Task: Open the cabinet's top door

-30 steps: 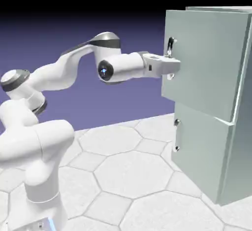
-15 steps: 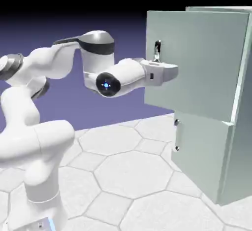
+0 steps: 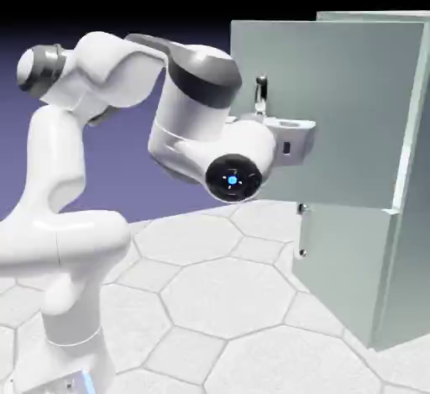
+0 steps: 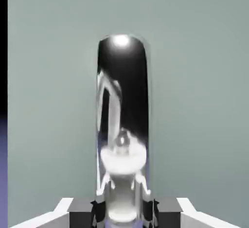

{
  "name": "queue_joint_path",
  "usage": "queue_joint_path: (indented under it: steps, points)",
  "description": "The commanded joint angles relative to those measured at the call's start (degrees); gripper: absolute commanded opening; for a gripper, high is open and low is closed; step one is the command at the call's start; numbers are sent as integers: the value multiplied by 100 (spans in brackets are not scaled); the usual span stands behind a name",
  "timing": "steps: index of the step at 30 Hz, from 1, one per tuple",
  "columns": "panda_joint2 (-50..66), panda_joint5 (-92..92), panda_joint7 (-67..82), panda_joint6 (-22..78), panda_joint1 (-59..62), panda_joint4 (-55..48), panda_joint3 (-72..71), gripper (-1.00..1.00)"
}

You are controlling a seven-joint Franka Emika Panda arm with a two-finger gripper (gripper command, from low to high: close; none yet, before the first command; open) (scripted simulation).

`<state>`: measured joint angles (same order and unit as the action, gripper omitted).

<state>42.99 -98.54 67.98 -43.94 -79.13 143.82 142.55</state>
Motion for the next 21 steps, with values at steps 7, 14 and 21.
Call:
queue_joint_path:
  steps: [7,14,21]
  points:
    - [-1454,1306,769,384,631,-1171,-493,-100]
    - [-2908,2406,1041,314,906,-2294,-1033,-100]
    - [-4253,3263,900,116,493,-3251,-1072,-100]
